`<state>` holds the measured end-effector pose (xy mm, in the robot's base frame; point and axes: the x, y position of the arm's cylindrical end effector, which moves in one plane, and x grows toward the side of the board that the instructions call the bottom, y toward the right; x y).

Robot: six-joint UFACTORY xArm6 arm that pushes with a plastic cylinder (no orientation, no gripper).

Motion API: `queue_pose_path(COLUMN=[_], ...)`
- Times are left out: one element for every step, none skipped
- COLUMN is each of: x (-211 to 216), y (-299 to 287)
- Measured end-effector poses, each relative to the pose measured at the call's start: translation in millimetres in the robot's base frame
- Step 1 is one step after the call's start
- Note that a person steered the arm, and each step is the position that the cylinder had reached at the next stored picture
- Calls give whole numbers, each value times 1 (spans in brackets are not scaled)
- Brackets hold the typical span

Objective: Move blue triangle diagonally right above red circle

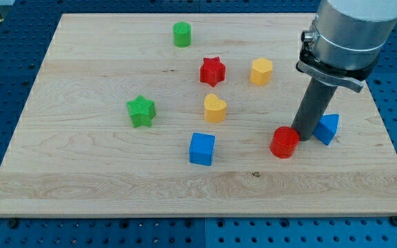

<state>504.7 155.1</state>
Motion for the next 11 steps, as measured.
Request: queue_pose_path(x=[4,17,18,18,18,18,18,16,8,-8,-11], y=[2,3,13,28,43,63,82,79,69,58,47])
